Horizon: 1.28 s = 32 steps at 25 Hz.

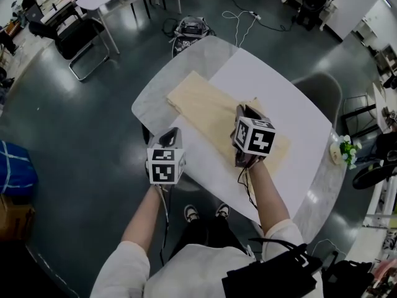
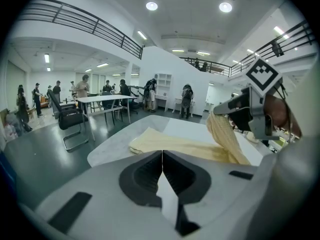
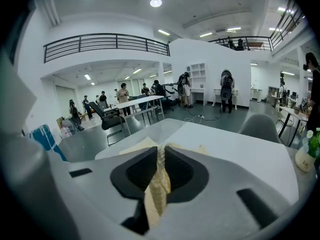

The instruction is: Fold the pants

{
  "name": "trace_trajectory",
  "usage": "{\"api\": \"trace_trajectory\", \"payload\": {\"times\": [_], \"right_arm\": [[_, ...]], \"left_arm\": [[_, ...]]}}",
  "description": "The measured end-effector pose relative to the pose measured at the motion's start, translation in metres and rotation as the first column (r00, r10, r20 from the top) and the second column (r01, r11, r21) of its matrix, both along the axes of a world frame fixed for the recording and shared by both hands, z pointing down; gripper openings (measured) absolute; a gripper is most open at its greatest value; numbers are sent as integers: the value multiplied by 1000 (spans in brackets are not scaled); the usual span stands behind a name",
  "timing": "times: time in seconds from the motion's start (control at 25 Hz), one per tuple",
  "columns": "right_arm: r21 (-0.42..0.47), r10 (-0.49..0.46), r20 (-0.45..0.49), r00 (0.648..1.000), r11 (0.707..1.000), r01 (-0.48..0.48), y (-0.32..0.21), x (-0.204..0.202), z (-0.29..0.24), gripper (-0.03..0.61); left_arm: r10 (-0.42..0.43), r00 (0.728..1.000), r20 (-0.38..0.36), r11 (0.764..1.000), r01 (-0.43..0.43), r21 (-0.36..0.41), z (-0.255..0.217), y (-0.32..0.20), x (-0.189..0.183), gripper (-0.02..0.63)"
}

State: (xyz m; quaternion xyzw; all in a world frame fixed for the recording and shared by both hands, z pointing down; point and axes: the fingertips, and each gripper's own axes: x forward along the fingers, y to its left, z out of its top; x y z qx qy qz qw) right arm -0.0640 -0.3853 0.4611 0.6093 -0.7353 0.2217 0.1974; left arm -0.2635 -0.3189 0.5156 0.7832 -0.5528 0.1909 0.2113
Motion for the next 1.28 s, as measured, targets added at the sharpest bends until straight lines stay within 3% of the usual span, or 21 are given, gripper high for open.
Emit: {"api": "trace_trajectory", "payload": {"times": [0.48, 1.0, 1.28], "right_arm": [[47, -77, 2, 997, 996, 77, -39, -42, -25, 38], [106, -146, -3, 989, 984, 145, -65, -81, -66, 39], [101, -228, 6, 974, 969, 226, -93, -132, -53, 43]], "left_arm": [[-70, 997, -36, 998, 70, -3, 9, -13, -25, 9], [-123, 992, -38, 992, 125, 30, -17, -22, -52, 9], [-152, 988, -15, 988, 152, 32, -16, -21, -74, 9]]}}
